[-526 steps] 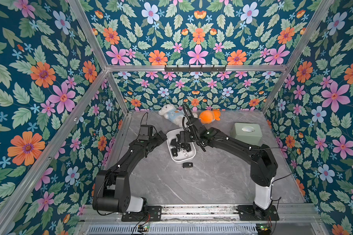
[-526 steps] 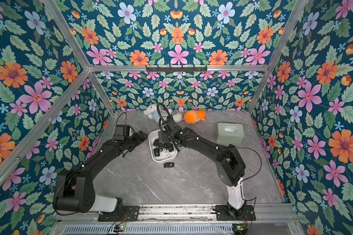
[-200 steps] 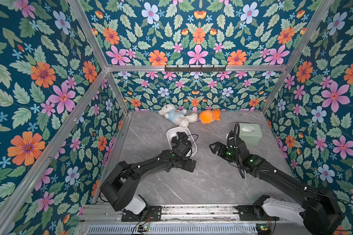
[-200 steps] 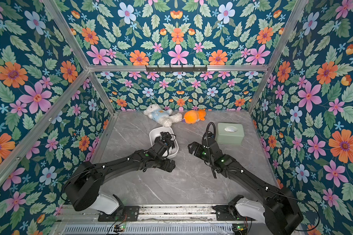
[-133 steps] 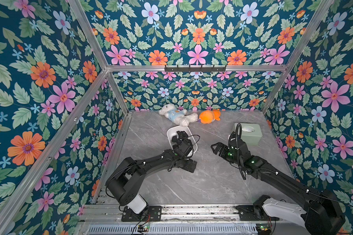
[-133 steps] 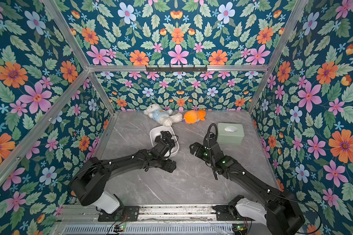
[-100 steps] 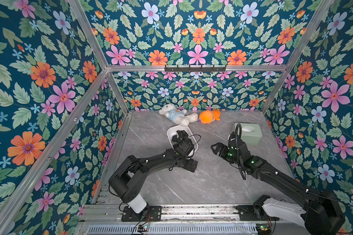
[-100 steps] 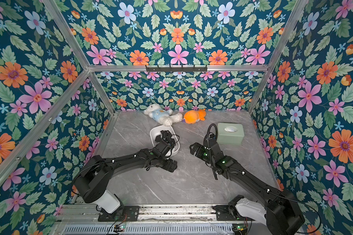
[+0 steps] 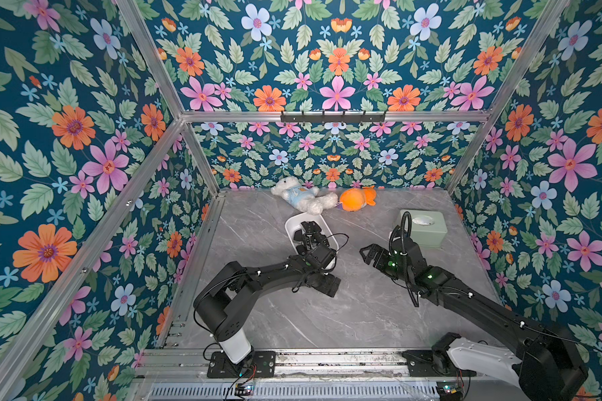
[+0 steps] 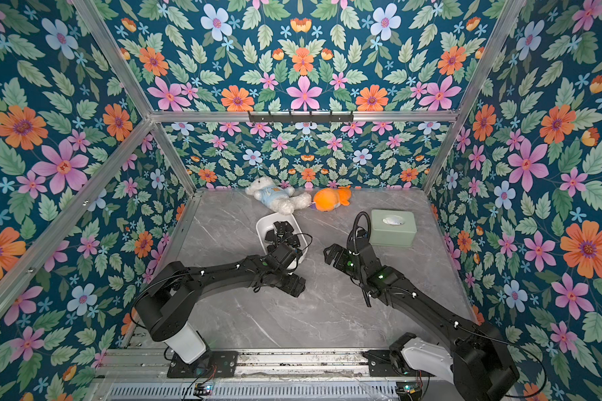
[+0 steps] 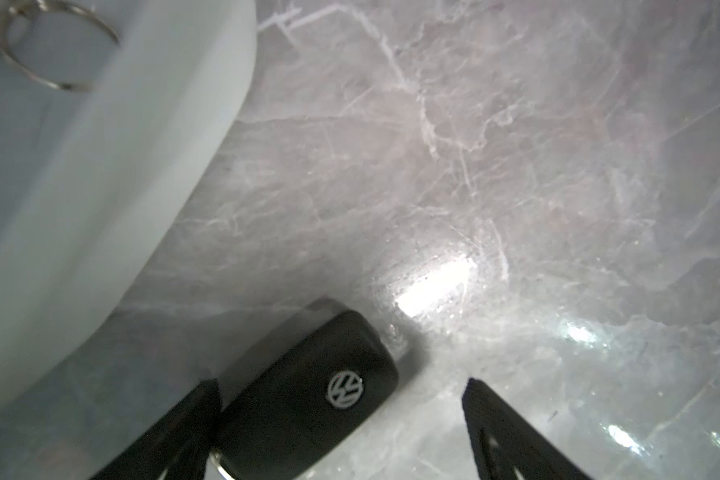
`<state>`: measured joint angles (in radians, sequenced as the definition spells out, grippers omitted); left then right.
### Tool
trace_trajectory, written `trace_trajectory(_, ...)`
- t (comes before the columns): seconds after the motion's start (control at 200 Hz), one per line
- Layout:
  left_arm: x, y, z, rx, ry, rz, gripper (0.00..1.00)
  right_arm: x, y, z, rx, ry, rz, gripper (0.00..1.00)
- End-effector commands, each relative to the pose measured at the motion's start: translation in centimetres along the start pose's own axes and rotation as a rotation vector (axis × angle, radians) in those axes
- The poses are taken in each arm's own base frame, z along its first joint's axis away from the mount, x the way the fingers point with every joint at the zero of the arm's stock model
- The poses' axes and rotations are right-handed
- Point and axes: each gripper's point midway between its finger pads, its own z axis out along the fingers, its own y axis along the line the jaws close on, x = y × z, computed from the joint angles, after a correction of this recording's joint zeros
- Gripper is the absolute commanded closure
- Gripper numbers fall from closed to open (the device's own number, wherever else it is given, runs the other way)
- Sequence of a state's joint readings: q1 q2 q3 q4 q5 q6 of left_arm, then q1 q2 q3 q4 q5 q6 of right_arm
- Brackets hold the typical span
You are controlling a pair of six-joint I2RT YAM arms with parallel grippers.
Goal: Place the car key into the storage box
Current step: Pick up the car key from the center of the board.
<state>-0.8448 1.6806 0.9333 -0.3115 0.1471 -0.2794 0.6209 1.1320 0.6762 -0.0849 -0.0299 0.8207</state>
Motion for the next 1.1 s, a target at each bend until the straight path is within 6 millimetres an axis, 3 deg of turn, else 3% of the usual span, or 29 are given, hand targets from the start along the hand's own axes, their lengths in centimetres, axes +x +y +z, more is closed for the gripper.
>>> trace_trajectory(0.0, 0.4, -0.3, -0.3, -0.006, 0.011, 0.015, 0.06, -0.2, 0.2, -0.1, -0.015, -0.008, 0.010, 0.01)
trace_trajectory(0.185, 0.9, -0.8, -0.2, -0.010, 0.023, 0.019, 0.09, -0.3, 0.2, 0.1, -0.020, -0.001, 0.005, 0.01)
trace_trajectory(0.53, 0.9, -0.1, 0.5, -0.066, 0.065, 0.051, 0.37, -0.3, 0.4, 0.3, -0.026, 0.021, -0.008, 0.01)
trace_trajectory(1.095, 0.6, -0.8, 1.1, -0.054, 0.087, 0.079, 0.58, -0.5, -0.3, 0.4, -0.021, 0.025, -0.001, 0.01)
